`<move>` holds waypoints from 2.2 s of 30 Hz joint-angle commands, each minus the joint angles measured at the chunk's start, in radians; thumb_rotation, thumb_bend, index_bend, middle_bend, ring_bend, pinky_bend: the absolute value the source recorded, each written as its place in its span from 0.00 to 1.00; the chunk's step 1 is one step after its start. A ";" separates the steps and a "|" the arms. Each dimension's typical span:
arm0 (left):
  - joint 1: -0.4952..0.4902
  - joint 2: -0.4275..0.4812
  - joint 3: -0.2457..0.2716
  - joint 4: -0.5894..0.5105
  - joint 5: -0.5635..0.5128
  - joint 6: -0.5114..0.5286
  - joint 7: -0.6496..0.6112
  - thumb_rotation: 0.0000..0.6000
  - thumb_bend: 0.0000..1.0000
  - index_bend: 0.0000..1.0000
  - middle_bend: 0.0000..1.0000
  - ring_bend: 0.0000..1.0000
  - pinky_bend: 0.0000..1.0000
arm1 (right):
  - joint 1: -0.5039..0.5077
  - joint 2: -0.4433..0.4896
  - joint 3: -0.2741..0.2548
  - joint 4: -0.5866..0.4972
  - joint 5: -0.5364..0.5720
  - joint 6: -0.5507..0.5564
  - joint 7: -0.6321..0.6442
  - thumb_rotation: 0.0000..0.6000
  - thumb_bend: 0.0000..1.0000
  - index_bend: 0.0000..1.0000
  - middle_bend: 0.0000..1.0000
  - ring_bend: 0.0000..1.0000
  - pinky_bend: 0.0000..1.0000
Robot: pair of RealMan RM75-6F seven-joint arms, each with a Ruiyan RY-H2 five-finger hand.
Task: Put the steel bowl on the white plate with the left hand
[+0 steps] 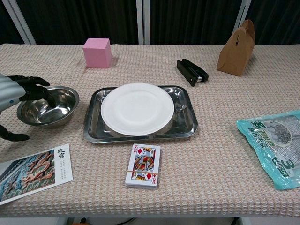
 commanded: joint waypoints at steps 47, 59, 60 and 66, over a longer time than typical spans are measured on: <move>-0.023 -0.135 0.024 0.240 0.050 0.193 -0.067 1.00 0.35 0.72 0.70 0.28 0.22 | 0.013 -0.006 0.003 0.029 0.017 -0.029 0.017 1.00 0.61 0.00 0.00 0.00 0.00; -0.129 -0.121 -0.001 0.194 0.112 0.182 -0.040 1.00 0.35 0.72 0.70 0.28 0.22 | 0.007 -0.004 0.005 0.024 0.020 -0.018 0.014 1.00 0.61 0.00 0.00 0.00 0.00; -0.150 -0.118 -0.006 0.176 0.119 0.165 -0.032 1.00 0.35 0.72 0.70 0.28 0.22 | 0.006 -0.004 0.006 0.024 0.022 -0.017 0.014 1.00 0.61 0.00 0.00 0.00 0.00; -0.248 -0.132 -0.033 0.132 0.122 0.052 0.008 1.00 0.35 0.72 0.70 0.28 0.22 | 0.003 -0.005 0.015 0.032 0.039 -0.013 0.024 1.00 0.61 0.00 0.00 0.00 0.00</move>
